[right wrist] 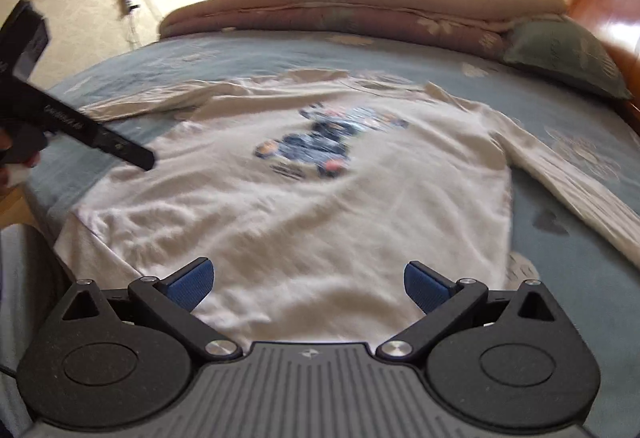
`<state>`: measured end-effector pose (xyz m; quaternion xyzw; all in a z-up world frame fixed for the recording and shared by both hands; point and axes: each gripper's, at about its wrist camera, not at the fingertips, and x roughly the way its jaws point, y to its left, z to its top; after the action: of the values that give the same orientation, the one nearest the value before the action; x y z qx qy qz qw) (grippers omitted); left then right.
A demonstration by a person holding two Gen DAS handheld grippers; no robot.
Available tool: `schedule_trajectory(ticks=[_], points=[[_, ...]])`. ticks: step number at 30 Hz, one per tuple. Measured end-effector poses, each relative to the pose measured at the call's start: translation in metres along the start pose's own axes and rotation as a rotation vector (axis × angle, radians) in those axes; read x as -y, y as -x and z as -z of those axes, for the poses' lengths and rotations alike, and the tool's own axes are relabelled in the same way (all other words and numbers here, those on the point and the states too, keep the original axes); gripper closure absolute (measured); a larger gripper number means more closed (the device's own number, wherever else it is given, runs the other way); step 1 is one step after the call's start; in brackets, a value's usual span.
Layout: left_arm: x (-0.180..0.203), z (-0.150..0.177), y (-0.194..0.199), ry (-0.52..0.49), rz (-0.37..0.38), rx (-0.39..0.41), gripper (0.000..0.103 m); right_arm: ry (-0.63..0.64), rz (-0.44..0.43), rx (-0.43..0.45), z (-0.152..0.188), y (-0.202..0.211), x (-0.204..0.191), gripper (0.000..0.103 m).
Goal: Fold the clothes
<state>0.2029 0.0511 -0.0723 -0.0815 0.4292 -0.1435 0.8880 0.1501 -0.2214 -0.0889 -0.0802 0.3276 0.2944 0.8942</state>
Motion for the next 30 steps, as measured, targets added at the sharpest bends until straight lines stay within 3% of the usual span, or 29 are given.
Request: schedule_trajectory(ticks=[3,6,9,11,13,14,17,19,22,24,27,30], points=[[0.005,-0.02,-0.03,0.009,0.089,-0.046,0.019,0.098,-0.149,-0.031,-0.018,-0.035,-0.013,0.0],[-0.003,-0.02,-0.061,-0.04,0.076,-0.135,0.019,0.19,-0.263,-0.08,-0.023,-0.065,-0.017,0.0],[-0.009,-0.013,-0.056,-0.211,0.159,-0.156,0.016,0.296,-0.317,-0.132,-0.014,-0.069,-0.005,0.0],[-0.014,-0.005,-0.047,-0.336,0.16,-0.199,0.016,0.326,-0.345,-0.181,-0.011,-0.056,0.013,0.0],[-0.02,-0.007,-0.042,-0.371,0.166,-0.251,0.016,0.309,-0.366,-0.239,-0.01,-0.046,0.031,0.0],[-0.024,-0.01,-0.041,-0.371,0.18,-0.278,0.016,0.303,-0.361,-0.267,-0.011,-0.044,0.034,0.0],[-0.022,-0.034,-0.045,-0.251,0.184,-0.358,0.018,0.276,-0.342,-0.348,-0.017,-0.041,0.042,0.0],[-0.016,-0.056,-0.05,-0.227,0.194,-0.322,0.018,0.205,-0.305,-0.379,-0.038,-0.047,0.04,0.0],[-0.015,-0.088,-0.067,-0.191,0.201,-0.24,0.017,0.156,-0.242,-0.282,-0.072,-0.063,0.04,0.0],[-0.018,-0.1,-0.089,-0.144,0.21,-0.26,0.017,0.125,-0.194,-0.3,-0.089,-0.085,0.042,0.0],[-0.028,-0.096,-0.107,-0.072,0.189,-0.335,0.018,0.035,-0.127,-0.397,-0.086,-0.108,0.055,0.0],[-0.039,-0.09,-0.096,-0.023,0.181,-0.383,0.016,-0.042,-0.053,-0.524,-0.074,-0.114,0.066,0.0]])
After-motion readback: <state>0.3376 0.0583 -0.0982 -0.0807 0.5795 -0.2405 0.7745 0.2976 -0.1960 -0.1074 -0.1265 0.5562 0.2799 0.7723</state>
